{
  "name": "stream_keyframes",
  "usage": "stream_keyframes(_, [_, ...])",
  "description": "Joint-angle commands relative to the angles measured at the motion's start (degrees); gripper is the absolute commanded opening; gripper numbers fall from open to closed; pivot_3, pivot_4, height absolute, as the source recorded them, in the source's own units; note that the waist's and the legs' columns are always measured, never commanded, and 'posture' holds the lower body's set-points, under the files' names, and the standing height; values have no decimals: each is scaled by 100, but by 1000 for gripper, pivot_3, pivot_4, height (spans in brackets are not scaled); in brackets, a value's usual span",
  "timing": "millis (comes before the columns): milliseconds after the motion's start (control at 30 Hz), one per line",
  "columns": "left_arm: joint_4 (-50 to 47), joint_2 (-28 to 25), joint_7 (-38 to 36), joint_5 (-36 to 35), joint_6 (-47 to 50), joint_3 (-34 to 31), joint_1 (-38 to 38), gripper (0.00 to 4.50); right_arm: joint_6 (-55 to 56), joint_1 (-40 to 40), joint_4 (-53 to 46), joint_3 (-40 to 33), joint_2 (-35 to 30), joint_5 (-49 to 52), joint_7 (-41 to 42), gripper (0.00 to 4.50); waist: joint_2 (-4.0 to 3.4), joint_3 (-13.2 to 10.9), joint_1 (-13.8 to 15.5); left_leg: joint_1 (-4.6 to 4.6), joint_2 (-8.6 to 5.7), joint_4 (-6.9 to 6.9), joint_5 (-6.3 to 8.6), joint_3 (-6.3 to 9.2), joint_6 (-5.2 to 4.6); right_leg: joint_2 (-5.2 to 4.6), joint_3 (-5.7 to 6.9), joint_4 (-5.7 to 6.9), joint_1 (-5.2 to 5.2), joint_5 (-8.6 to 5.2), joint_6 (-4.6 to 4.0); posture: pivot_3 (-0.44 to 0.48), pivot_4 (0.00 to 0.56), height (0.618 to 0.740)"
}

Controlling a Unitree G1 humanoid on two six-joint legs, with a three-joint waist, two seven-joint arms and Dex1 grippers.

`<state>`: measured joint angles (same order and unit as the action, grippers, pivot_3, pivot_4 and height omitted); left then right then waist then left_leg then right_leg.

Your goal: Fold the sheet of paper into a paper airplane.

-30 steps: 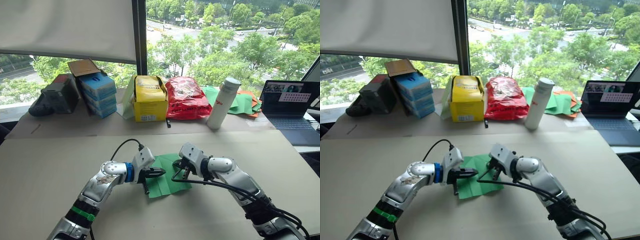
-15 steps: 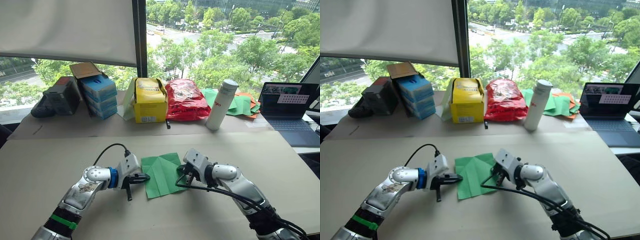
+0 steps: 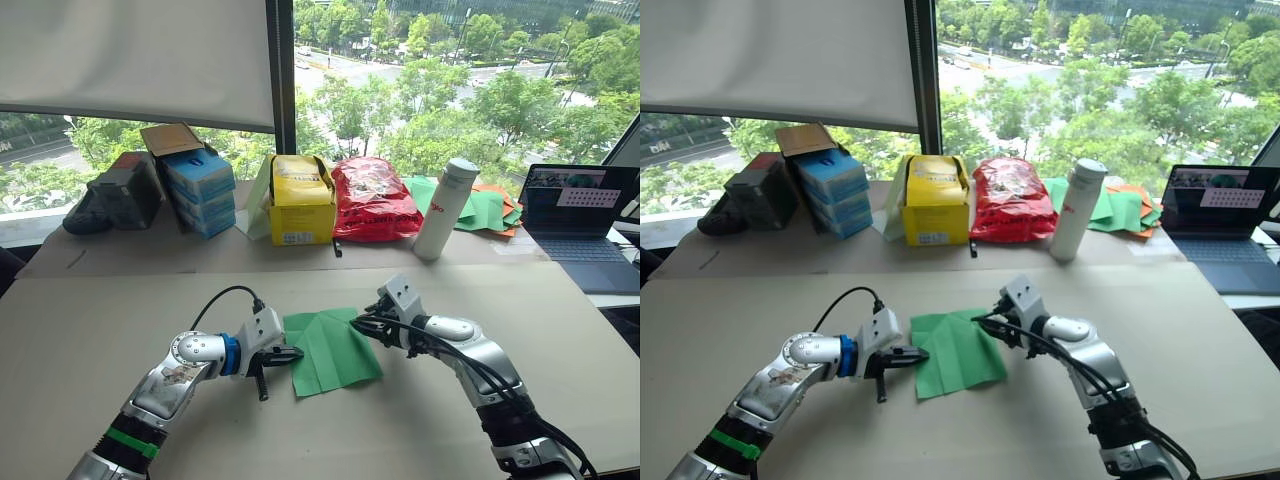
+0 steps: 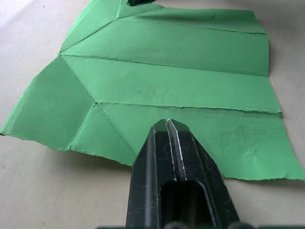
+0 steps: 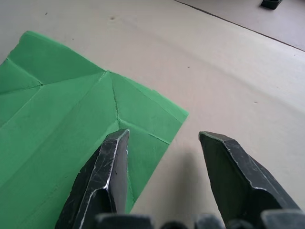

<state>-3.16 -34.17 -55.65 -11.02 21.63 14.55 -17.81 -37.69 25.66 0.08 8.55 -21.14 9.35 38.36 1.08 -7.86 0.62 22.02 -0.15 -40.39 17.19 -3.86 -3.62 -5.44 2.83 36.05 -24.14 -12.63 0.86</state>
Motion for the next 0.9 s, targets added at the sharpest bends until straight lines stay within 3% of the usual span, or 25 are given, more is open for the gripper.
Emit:
stream_keyframes(33, [82, -21, 21, 159, 173, 138, 71, 0, 30, 147, 154, -94, 100, 118, -9, 2613, 0, 0, -5, -1, 0, 0, 0, 0, 0, 1, 0, 0, 0, 0, 0, 0, 150, 740])
stream_keyframes(200, [13, -41, 27, 151, 214, 119, 103, 0, -157, 247, 419, -279, 189, 300, -58, 2613, 0, 0, -11, -4, 1, 0, 0, 0, 0, 1, -1, 3, 1, 0, 0, 0, 150, 740])
stream_keyframes(400, [-74, -14, 23, 128, 238, 98, 19, 0, -100, 218, 394, -5, 186, 210, 13, 2613, 0, 0, -17, -3, 1, 0, 0, 0, 0, -1, -4, 2, 1, 0, 0, 0, 150, 740])
stream_keyframes(667, [103, 452, -163, -37, 212, 166, -642, 0, -14, 160, 362, -41, 141, 178, -51, 2613, 0, 0, -25, 5, 0, 0, -2, -2, 3, 5, -2, 1, -5, 0, 0, 0, 150, 740])
stream_keyframes(900, [1046, 1008, -170, 392, -347, 667, -841, 0, -70, 81, 152, -139, 13, 206, -112, 2613, 0, 0, 3, 9, 0, -1, -5, -11, 9, 12, 10, -5, -5, 1, 2, 0, 150, 740])
